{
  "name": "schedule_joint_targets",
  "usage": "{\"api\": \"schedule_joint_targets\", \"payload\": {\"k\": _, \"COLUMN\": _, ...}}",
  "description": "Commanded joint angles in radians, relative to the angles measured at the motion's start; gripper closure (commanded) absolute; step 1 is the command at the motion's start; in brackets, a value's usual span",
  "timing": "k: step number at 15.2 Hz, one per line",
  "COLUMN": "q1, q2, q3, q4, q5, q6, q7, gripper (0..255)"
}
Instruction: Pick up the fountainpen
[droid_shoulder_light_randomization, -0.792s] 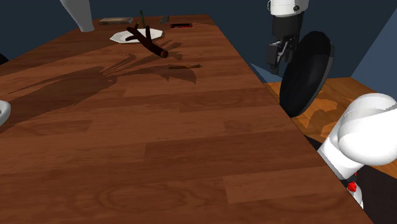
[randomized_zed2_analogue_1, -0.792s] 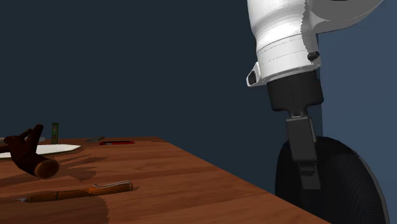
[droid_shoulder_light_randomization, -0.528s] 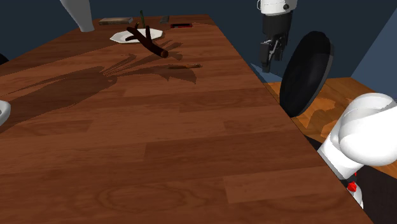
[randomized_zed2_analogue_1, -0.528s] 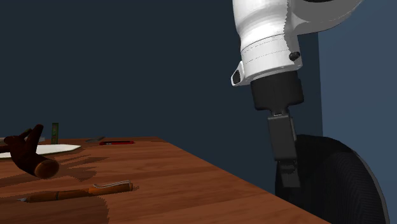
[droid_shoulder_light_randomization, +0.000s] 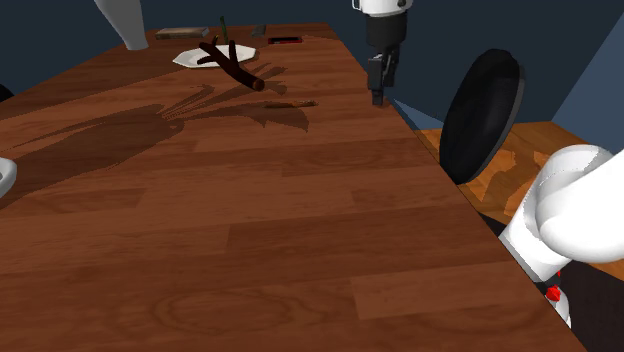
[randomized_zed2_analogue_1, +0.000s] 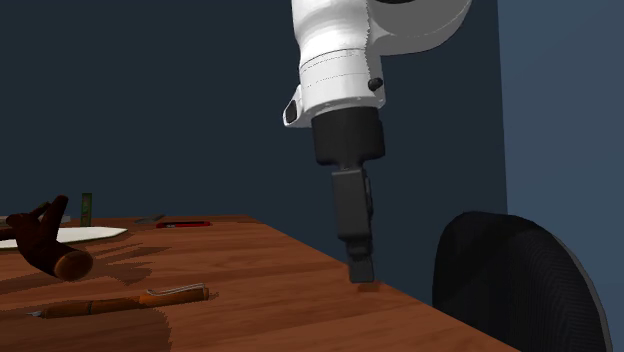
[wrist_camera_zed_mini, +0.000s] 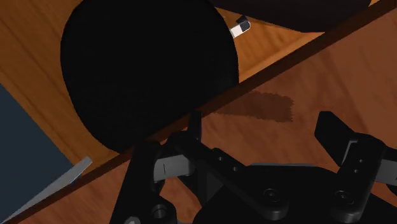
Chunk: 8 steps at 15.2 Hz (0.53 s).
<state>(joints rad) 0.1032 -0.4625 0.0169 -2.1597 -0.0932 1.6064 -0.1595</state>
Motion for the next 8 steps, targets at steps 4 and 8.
{"api": "schedule_joint_targets", "payload": {"k": 4, "q1": 0.048, "q2": 0.164, "q3": 0.013, "q4": 0.157, "q5": 0.019, "q6": 0.036, "q7": -0.115, "gripper": 0}}
{"api": "schedule_joint_targets", "payload": {"k": 8, "q1": 0.082, "q2": 0.279, "q3": 0.031, "q4": 0.286, "q5": 0.035, "q6": 0.044, "q7": -0.202, "gripper": 0}}
